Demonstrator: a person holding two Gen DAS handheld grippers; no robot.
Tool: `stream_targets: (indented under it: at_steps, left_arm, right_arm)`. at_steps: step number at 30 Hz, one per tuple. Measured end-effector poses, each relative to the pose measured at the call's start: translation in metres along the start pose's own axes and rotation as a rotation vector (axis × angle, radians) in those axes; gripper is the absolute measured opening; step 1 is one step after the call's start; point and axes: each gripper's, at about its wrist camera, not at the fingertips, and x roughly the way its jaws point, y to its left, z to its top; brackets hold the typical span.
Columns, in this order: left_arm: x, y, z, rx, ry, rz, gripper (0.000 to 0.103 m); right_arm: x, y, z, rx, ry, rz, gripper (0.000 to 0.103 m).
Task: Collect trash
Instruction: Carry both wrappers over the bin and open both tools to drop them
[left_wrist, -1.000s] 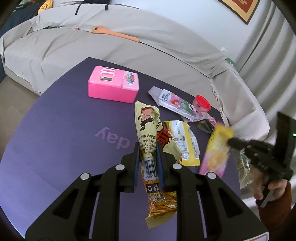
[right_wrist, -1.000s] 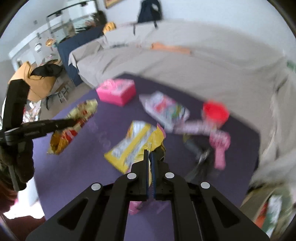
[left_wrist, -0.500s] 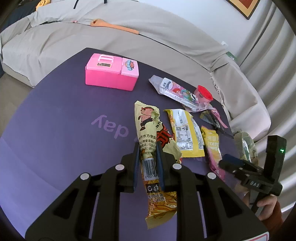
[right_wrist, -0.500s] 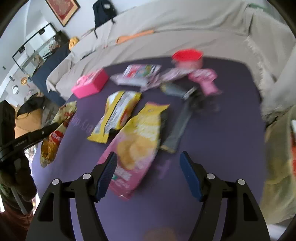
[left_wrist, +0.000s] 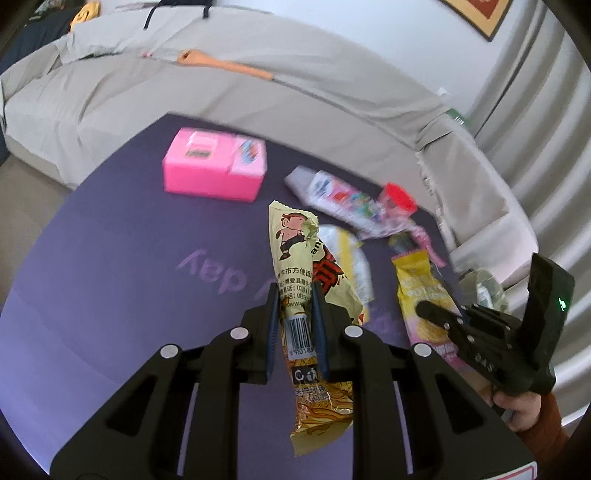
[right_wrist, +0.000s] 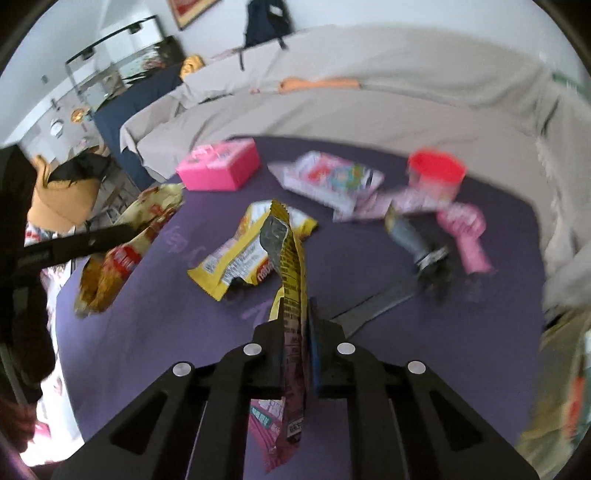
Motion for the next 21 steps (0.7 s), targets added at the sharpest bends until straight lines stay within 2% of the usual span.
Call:
stream_targets:
  at_steps: [3,9,12,16,21]
  left_arm:
    - [-0.007,-0.028,0.010,0.022,-0.029,-0.037,0.016]
    - [-0.005,-0.120,0.017,0.136,-0.065,-0.123,0.016]
    - [0.002,-0.162,0.014,0.194,-0.069,-0.160,0.016]
    - [0.019,-0.228,0.003,0.274,-0.043,-0.217,0.016]
    - [0.043,-0.297,-0.018,0.362,0.010,-0.275,0.016]
  right_arm:
    - [-0.035,-0.007,0.004,-0.026,-0.051,-0.009,0.011]
    - [-0.113,-0.045,0.001,-0.012,-0.169,-0.068,0.011]
    - [-0.151,-0.068,-0.009,-0.011,-0.219,-0.141,0.011]
    - [-0.186,-0.101,-0.028,-0.002,-0.256,-0.237,0.011]
    - [-0.221,-0.155,-0.058,0.076,-0.283,-0.340,0.011]
